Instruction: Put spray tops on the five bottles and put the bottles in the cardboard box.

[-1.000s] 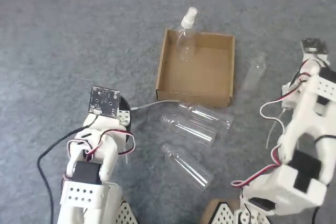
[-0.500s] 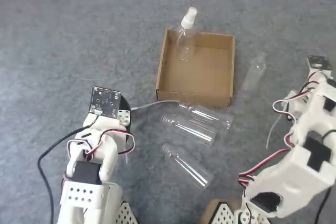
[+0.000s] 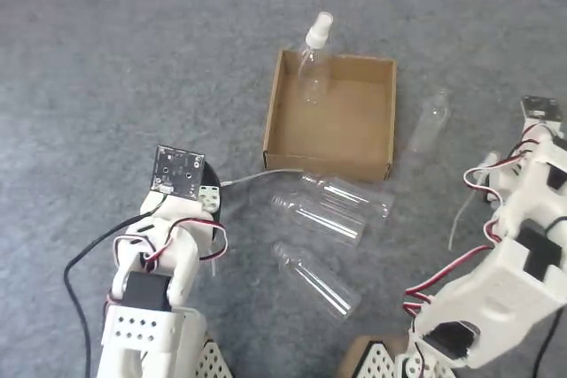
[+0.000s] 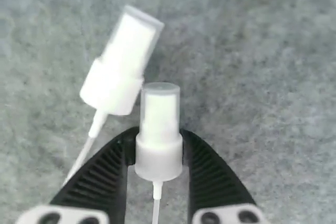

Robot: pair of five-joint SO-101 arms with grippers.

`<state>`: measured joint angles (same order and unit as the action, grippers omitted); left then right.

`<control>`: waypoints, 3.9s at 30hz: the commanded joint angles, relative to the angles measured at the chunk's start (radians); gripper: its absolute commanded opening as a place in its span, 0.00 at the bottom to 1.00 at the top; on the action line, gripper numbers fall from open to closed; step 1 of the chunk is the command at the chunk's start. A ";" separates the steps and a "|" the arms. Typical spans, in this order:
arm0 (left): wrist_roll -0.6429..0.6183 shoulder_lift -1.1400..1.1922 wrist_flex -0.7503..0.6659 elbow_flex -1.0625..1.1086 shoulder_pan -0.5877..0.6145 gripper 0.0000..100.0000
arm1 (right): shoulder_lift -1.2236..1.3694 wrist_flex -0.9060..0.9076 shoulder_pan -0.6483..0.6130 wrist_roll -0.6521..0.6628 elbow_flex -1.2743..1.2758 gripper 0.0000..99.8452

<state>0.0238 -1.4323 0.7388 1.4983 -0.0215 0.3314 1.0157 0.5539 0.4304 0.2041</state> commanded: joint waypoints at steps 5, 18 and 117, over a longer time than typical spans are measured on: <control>0.006 0.002 -0.025 -0.010 0.002 0.01 | -0.202 0.186 -0.007 0.057 -0.081 0.01; 0.006 0.002 -0.028 -0.030 0.078 0.01 | -0.581 0.455 -0.386 -0.064 -0.101 0.01; -0.002 0.002 -0.029 -0.074 0.281 0.01 | -0.572 0.779 -0.808 -0.221 -0.624 0.17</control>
<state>0.0222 -1.4293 0.7388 1.4553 0.2624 -0.1258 1.7568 -0.4465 0.1404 -0.4465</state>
